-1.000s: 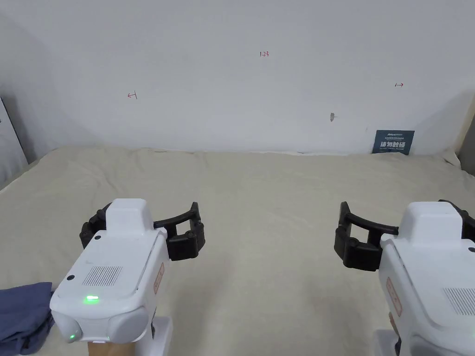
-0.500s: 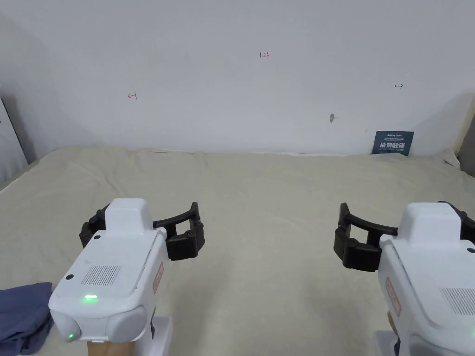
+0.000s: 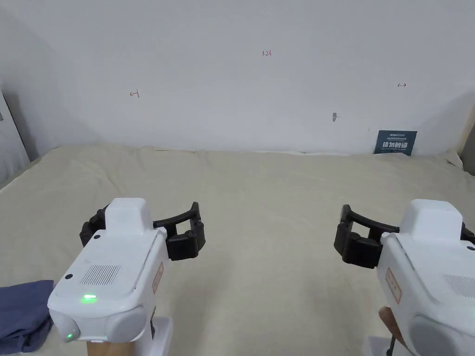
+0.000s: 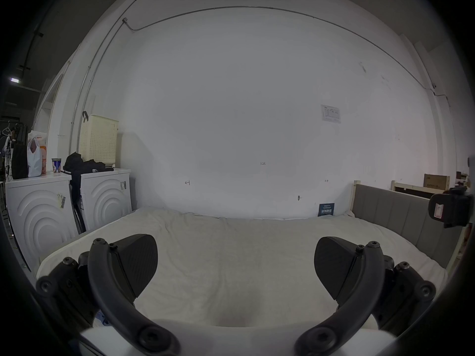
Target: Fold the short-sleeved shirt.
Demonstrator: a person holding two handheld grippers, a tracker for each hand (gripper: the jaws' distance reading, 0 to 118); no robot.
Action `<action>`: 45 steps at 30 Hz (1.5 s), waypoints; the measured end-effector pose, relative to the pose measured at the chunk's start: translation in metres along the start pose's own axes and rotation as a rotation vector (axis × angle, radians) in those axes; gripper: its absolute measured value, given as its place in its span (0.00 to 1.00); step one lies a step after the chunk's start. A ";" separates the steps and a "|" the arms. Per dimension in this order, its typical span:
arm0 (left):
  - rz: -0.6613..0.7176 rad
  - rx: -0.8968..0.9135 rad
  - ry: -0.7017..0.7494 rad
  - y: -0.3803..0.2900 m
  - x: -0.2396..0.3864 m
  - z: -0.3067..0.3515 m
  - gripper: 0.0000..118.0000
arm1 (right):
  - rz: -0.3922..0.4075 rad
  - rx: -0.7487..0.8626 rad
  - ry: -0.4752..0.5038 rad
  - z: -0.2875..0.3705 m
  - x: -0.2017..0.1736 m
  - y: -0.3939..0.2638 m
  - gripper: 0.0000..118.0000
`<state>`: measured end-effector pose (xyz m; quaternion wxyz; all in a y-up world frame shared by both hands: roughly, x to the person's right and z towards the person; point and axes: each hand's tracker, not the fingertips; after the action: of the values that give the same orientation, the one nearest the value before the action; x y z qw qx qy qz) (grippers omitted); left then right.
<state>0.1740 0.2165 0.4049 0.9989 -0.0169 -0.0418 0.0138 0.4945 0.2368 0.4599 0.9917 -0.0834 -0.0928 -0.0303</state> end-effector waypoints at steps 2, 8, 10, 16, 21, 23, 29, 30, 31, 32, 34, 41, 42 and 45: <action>0.007 -0.003 0.001 0.000 -0.001 0.000 1.00 | -0.049 -0.127 -0.015 -0.002 0.000 0.008 1.00; 0.007 -0.006 0.000 -0.005 -0.008 -0.008 1.00 | -0.134 -0.373 -0.114 -0.009 -0.003 0.016 1.00; 0.006 -0.007 0.004 -0.007 -0.009 -0.009 1.00 | -0.140 -0.410 -0.092 -0.010 -0.003 0.017 1.00; 0.006 -0.018 0.002 -0.012 -0.010 -0.011 1.00 | -0.129 -0.391 -0.080 -0.013 -0.005 0.013 1.00; 0.002 -0.022 0.002 -0.014 -0.010 -0.012 1.00 | -0.078 -0.342 -0.090 -0.012 -0.008 0.014 1.00; 0.004 -0.020 0.003 -0.014 -0.011 -0.014 1.00 | -0.076 -0.355 -0.086 -0.017 -0.007 0.013 1.00; 0.007 -0.014 0.006 -0.012 -0.011 -0.013 1.00 | -0.065 -0.254 -0.093 -0.023 -0.006 0.006 1.00; 0.007 -0.013 0.006 -0.012 -0.011 -0.013 1.00 | -0.067 -0.211 -0.079 -0.022 -0.006 0.004 1.00; 0.007 -0.013 0.007 -0.012 -0.011 -0.013 1.00 | -0.064 -0.167 -0.069 -0.021 -0.006 0.001 1.00; 0.008 -0.015 0.008 -0.014 -0.010 -0.012 1.00 | -0.064 -0.113 -0.062 -0.020 -0.006 -0.002 1.00; 0.008 -0.013 0.008 -0.014 -0.010 -0.012 1.00 | -0.055 -0.008 -0.053 -0.018 -0.007 -0.008 1.00; -0.002 -0.002 0.012 -0.012 -0.007 -0.010 1.00 | 0.071 0.104 -0.038 -0.016 -0.013 -0.016 1.00; -0.004 -0.002 0.014 -0.012 -0.007 -0.009 1.00 | 0.076 0.105 -0.037 -0.016 -0.014 -0.016 1.00; -0.001 -0.002 0.016 -0.009 -0.006 -0.006 1.00 | 0.072 0.099 -0.028 -0.015 -0.014 -0.015 1.00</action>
<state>0.1691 0.2067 0.3988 0.9992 -0.0179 -0.0337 0.0131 0.4821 0.2198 0.4449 0.9937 -0.0380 -0.1049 0.0113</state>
